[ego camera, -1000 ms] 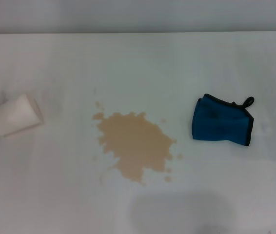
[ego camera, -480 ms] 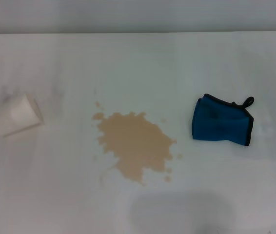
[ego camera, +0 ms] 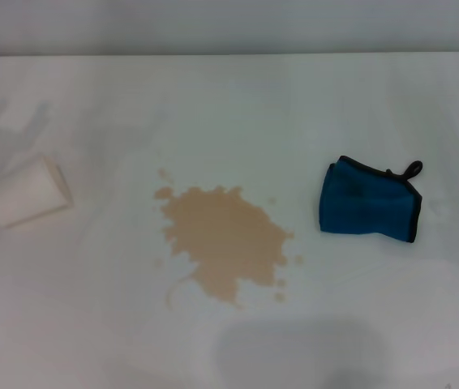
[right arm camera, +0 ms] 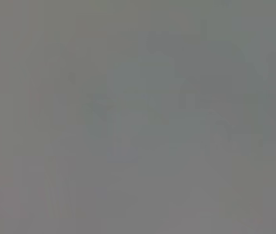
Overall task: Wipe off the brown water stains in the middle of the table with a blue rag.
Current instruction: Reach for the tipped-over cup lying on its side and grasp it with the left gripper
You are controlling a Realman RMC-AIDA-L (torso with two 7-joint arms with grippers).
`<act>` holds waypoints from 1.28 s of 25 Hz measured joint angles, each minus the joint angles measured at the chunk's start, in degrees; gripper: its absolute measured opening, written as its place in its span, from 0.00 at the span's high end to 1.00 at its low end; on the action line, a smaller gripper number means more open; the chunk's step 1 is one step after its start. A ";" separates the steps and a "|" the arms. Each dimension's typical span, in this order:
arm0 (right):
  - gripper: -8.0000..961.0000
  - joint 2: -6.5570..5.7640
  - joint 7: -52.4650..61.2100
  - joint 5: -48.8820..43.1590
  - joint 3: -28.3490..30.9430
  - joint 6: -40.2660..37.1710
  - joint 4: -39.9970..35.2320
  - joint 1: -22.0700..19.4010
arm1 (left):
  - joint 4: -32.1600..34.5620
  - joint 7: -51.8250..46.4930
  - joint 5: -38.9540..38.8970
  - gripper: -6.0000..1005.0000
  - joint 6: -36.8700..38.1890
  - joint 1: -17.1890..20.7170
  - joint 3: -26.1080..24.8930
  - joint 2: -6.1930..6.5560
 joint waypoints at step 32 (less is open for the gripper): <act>0.12 0.17 0.00 -0.27 0.00 0.24 0.63 0.49 | 38.23 -39.85 77.59 0.13 25.46 -12.37 1.11 17.23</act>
